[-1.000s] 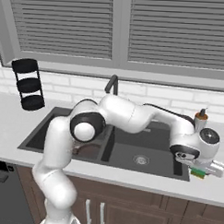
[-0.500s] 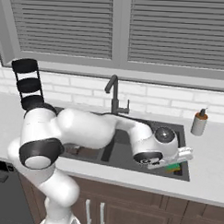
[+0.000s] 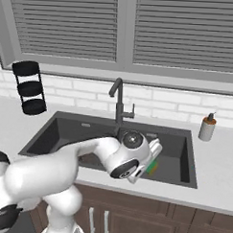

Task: Pick the pan and sponge and place them into the sink. Then turn on the water.

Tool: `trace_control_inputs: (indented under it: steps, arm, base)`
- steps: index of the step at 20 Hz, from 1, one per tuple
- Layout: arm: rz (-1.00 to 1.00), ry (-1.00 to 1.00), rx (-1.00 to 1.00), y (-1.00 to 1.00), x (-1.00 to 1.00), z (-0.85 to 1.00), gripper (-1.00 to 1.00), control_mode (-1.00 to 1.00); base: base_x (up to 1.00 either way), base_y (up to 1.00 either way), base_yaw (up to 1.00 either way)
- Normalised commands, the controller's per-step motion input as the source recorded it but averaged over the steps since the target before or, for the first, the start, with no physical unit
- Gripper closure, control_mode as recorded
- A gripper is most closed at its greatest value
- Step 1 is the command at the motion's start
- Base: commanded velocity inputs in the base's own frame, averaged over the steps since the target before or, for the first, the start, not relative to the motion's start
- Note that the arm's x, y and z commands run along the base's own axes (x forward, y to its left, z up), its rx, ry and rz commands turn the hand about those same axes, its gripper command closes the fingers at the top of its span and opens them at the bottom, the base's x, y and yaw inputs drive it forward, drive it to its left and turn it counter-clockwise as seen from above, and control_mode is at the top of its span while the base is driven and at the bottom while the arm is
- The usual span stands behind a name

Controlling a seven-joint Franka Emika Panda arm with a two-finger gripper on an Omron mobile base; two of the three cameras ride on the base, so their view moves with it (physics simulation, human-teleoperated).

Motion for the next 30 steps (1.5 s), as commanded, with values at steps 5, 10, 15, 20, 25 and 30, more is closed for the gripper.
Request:
trace_control_inputs:
  steps: [5, 10, 15, 20, 25, 30]
  arm:
    - [0.72, 0.22, -0.31, 0.75, -0.21, 0.46, 1.00, -1.00]
    - [0.72, 0.22, -0.28, 0.63, -0.10, 0.43, 1.00, -1.00]
    - [0.65, 0.27, -0.20, 0.63, 0.01, 0.20, 1.00, -1.00]
    - [0.39, 0.21, -0.16, 0.79, 0.28, 0.02, 1.00, -1.00]
    - [0.09, 0.01, -0.13, 0.63, 0.45, 0.00, 1.00, -1.00]
    - [0.00, 0.00, -0.05, 0.42, 0.62, -0.07, 1.00, -1.00]
  base:
    - [0.00, 0.00, 0.00]
    - [0.00, 0.00, 0.00]
    - [0.00, 0.00, 0.00]
    - [0.00, 0.00, 0.00]
    - [0.00, 0.00, 0.00]
    - [0.00, 0.00, 0.00]
